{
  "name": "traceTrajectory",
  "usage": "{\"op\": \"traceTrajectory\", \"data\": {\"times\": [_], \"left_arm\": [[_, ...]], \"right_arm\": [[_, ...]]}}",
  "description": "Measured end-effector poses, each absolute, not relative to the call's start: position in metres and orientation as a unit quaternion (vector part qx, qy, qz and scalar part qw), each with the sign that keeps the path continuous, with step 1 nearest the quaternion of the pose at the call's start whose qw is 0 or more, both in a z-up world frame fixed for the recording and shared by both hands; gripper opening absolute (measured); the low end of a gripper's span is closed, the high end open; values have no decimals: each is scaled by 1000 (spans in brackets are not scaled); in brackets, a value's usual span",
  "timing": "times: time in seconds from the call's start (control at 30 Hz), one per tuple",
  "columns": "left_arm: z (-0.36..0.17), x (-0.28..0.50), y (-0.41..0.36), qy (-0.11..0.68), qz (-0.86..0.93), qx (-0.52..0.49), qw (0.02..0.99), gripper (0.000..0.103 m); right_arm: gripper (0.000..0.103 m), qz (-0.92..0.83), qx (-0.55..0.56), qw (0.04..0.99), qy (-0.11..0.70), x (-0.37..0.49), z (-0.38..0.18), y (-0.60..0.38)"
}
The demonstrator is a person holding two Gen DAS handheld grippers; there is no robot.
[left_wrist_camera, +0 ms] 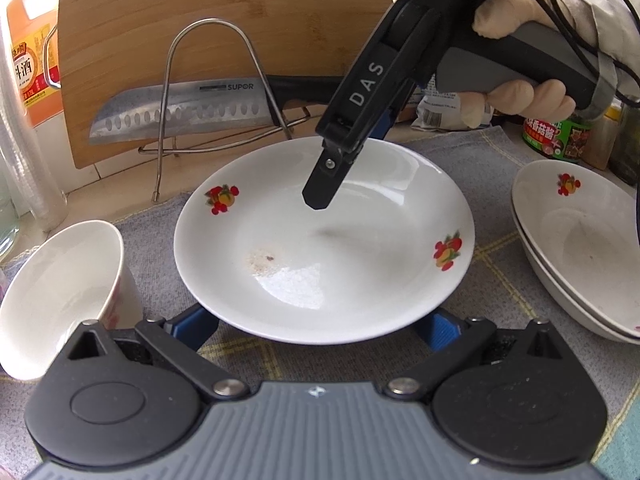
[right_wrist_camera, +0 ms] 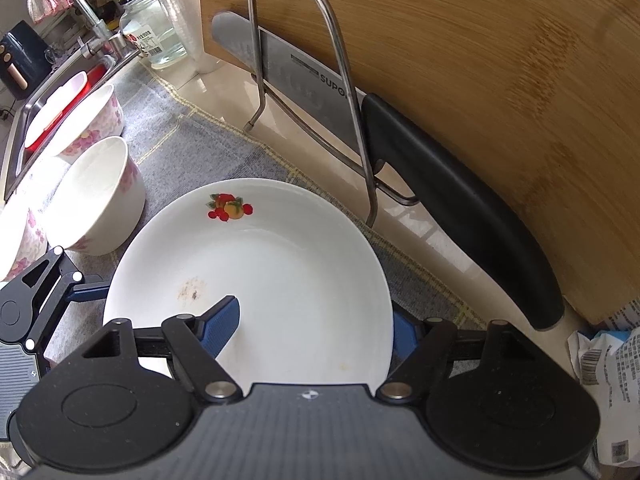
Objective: Organize plates and bowls
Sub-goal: 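Carry the held plate with the right gripper toward the plate stack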
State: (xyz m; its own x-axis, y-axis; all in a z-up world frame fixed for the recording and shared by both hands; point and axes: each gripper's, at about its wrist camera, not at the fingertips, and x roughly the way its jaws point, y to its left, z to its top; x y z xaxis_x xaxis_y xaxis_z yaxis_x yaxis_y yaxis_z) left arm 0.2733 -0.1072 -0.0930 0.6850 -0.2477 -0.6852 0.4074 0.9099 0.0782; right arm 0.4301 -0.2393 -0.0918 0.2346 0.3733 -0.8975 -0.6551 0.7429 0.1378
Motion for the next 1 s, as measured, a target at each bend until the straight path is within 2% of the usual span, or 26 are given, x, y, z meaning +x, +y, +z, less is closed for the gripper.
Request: {"op": "traceTrajectory", "data": {"times": [1.0], "left_arm": [[-64, 258, -104, 347, -181, 127, 912, 102]], "right_arm": [[82, 334, -134, 782, 509, 400, -73, -240]]}}
